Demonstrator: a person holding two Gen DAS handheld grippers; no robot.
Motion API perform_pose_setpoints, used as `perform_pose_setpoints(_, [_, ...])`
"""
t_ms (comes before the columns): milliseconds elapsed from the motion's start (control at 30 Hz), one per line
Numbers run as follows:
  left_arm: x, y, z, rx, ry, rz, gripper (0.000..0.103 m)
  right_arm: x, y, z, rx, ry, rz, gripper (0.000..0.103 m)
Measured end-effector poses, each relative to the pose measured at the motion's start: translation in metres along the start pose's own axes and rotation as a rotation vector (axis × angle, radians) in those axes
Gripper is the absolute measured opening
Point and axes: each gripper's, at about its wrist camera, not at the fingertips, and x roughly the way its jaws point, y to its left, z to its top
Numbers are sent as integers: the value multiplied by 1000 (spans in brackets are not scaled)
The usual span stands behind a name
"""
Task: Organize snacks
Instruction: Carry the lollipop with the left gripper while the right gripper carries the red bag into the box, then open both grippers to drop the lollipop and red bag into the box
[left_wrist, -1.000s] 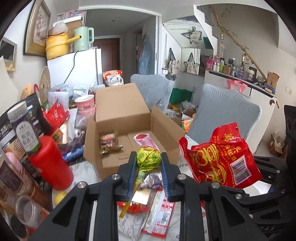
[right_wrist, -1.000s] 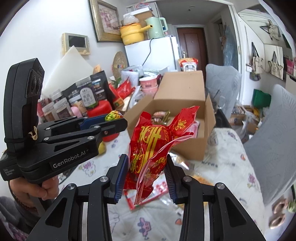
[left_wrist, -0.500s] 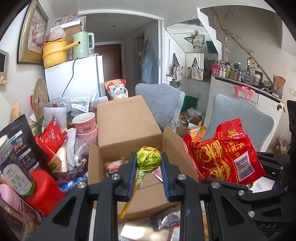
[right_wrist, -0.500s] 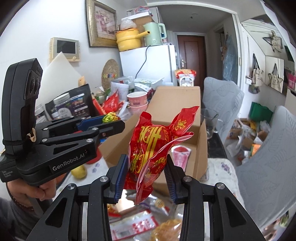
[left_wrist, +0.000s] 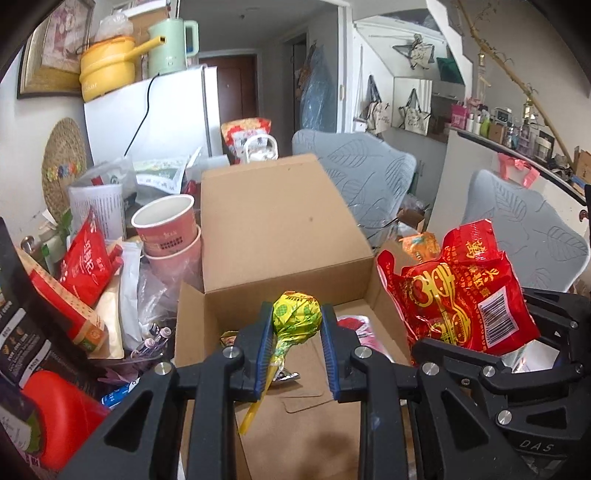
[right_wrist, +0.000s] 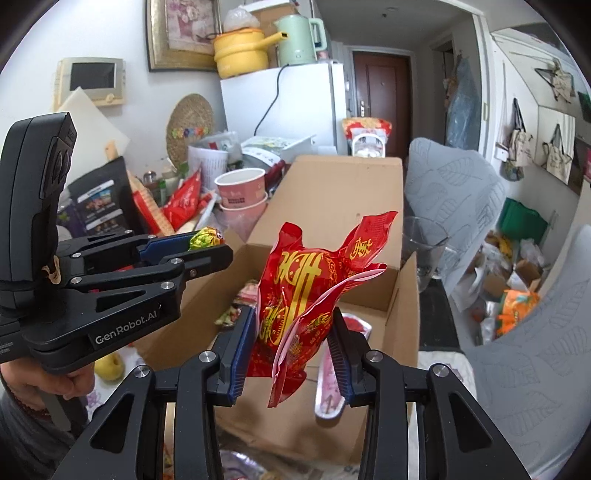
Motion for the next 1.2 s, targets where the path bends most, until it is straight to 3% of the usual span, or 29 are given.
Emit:
perform_pose_setpoints(467, [82, 7, -13, -5, 215, 51, 25, 77, -14, -3, -4, 184, -13, 39])
perform_pose_setpoints(967, [116, 7, -33, -27, 405, 86, 25, 114, -15, -15, -23, 352, -59, 43])
perform_pose_setpoints(1100, [121, 6, -35, -18, 428, 110, 31, 114, -15, -13, -30, 346, -108, 43])
perform_pose_setpoints(1200, [121, -1, -35, -7, 426, 127, 44, 111, -14, -14, -45, 354, -135, 43])
